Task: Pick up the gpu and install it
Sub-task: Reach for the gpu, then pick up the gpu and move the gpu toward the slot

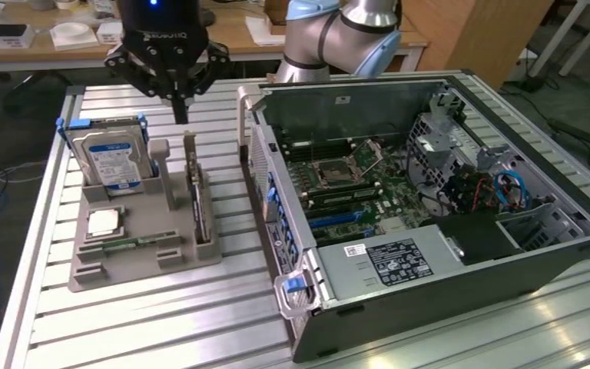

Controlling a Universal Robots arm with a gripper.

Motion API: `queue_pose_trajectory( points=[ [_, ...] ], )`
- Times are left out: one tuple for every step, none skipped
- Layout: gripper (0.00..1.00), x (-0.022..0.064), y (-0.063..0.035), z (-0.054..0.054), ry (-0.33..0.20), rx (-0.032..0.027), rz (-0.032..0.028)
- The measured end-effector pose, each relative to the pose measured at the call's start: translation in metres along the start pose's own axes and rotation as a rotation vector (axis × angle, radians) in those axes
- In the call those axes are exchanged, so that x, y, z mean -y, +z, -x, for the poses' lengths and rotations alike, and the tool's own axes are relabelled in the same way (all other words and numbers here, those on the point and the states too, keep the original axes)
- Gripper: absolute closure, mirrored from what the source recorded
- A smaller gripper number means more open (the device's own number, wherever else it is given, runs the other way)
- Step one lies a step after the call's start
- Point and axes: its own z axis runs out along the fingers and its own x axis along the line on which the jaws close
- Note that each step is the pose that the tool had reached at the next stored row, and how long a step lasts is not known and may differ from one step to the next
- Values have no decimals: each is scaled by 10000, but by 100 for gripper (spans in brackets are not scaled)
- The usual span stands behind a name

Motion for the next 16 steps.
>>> queue_pose_trajectory(
  points=[
    [90, 3, -1, -33, 1, 0, 1],
    [90, 6, -1, -69, 4, 2, 1],
    [90, 8, -3, -100, 6, 0, 0],
    [90, 10, -3, -125, 8, 1, 0],
    [90, 11, -3, -141, 10, 1, 0],
    [90, 12, -3, -146, 10, 2, 1],
    [90, 11, -3, -146, 10, 1, 1],
    [90, 12, -3, -146, 9, 1, 1],
    [90, 12, -3, -146, 9, 1, 1],
    [90, 12, -4, -146, 9, 1, 0],
    [90, 12, -3, -146, 9, 1, 1],
    [90, 12, -4, -146, 9, 1, 0],
    [90, 12, -4, -146, 9, 1, 0],
    [90, 12, -4, -146, 9, 0, 1],
    [90, 12, -4, -146, 10, 1, 0],
    [90, 12, -4, -146, 9, 1, 1]
  ],
)
